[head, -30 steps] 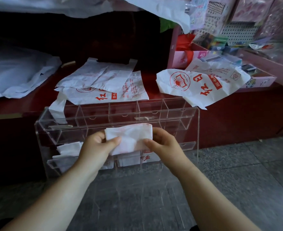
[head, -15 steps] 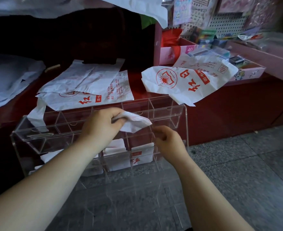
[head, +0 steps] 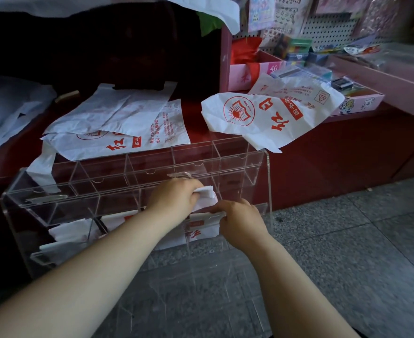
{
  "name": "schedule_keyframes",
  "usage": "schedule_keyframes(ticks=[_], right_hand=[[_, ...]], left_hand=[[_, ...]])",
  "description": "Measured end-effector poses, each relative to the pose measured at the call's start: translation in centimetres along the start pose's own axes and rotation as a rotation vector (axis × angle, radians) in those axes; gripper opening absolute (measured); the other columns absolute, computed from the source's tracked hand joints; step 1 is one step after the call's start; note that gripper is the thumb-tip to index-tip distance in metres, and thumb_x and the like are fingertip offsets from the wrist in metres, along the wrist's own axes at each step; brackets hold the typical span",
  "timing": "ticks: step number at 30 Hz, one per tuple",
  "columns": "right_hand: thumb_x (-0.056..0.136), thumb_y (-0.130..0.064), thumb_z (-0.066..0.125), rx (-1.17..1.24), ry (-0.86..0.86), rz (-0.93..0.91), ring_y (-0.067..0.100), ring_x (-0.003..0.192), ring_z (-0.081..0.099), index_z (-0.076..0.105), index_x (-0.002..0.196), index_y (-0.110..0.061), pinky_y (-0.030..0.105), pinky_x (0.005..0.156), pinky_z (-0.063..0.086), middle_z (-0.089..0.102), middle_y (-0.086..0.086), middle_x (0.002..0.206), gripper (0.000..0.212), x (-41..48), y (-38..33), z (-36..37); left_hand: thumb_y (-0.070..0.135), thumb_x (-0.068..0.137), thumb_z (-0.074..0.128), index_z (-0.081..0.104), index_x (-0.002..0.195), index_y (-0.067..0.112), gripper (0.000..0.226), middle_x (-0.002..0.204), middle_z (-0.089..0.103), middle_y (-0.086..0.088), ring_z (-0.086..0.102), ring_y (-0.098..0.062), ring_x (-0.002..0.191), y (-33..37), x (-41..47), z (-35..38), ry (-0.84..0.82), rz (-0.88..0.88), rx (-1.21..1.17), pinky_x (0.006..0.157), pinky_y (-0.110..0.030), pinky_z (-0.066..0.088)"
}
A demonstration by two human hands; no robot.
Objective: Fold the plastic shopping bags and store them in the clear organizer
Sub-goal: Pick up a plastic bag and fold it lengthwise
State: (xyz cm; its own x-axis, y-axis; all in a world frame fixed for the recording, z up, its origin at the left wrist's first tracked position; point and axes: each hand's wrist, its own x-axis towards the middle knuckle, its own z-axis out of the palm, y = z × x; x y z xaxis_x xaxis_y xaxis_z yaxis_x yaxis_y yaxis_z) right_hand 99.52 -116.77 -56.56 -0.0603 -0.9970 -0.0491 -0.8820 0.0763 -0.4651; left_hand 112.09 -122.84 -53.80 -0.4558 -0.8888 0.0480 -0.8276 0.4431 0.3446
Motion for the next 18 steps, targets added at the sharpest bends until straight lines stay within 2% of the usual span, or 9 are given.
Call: schedule_keyframes(ticks=[2, 5, 8, 12, 15, 18], right_hand=[[0.085, 0.000, 0.040, 0.015, 0.000, 0.005, 0.024, 0.115, 0.043, 0.057, 0.122, -0.023, 0.029, 0.087, 0.033, 0.060, 0.005, 0.121, 0.047, 0.0, 0.1, -0.1], [0.087, 0.001, 0.038, 0.049, -0.004, 0.032, 0.024, 0.116, 0.044, 0.057, 0.122, -0.022, 0.029, 0.090, 0.034, 0.060, 0.005, 0.122, 0.046, 0.0, 0.1, -0.4], [0.088, 0.000, 0.038, 0.065, -0.004, 0.045, 0.023, 0.118, 0.044, 0.057, 0.122, -0.020, 0.029, 0.093, 0.034, 0.059, 0.005, 0.124, 0.044, 0.0, 0.0, -0.5], [0.088, 0.000, 0.039, 0.089, 0.060, 0.074, 0.024, 0.116, 0.045, 0.058, 0.121, -0.018, 0.031, 0.092, 0.036, 0.060, 0.007, 0.121, 0.042, 0.1, -0.1, -0.6], [0.089, -0.001, 0.039, 0.114, 0.112, 0.089, 0.024, 0.114, 0.046, 0.060, 0.118, -0.016, 0.032, 0.091, 0.038, 0.061, 0.006, 0.119, 0.039, 0.0, -0.1, -0.7], [0.091, -0.003, 0.038, 0.151, 0.158, 0.116, 0.026, 0.109, 0.051, 0.062, 0.115, -0.013, 0.033, 0.084, 0.041, 0.063, 0.007, 0.116, 0.035, 0.2, -0.2, -0.6]], left_hand=[[0.015, 0.091, 0.045, 0.064, 0.109, 0.024, 0.027, 0.107, 0.065, -0.002, 0.057, -0.023, 0.098, 0.5, 0.4, 0.1, -0.028, 0.012, -0.015, 0.074, -0.027, 0.041], [0.013, 0.090, 0.046, 0.066, 0.101, 0.019, 0.023, 0.101, 0.066, -0.005, 0.058, -0.025, 0.096, 0.7, 0.7, 0.4, -0.116, 0.014, 0.003, 0.079, -0.035, 0.047], [0.010, 0.088, 0.050, 0.064, 0.104, 0.020, 0.023, 0.104, 0.065, -0.004, 0.058, -0.023, 0.095, 0.0, 0.8, 1.0, -0.174, -0.032, 0.010, 0.081, -0.034, 0.047], [0.015, 0.083, 0.064, 0.056, 0.123, 0.018, 0.041, 0.117, 0.060, 0.001, 0.055, -0.016, 0.106, -0.7, 0.5, 1.2, -0.126, -0.068, -0.109, 0.092, -0.028, 0.044], [0.017, 0.084, 0.063, 0.056, 0.124, 0.021, 0.041, 0.123, 0.058, 0.004, 0.053, -0.014, 0.112, -1.3, 0.1, 1.0, -0.083, -0.030, -0.040, 0.092, -0.024, 0.040], [0.022, 0.086, 0.060, 0.056, 0.124, 0.025, 0.037, 0.127, 0.057, 0.006, 0.052, -0.014, 0.117, -1.8, -0.5, 1.1, -0.061, -0.015, 0.043, 0.097, -0.026, 0.039]])
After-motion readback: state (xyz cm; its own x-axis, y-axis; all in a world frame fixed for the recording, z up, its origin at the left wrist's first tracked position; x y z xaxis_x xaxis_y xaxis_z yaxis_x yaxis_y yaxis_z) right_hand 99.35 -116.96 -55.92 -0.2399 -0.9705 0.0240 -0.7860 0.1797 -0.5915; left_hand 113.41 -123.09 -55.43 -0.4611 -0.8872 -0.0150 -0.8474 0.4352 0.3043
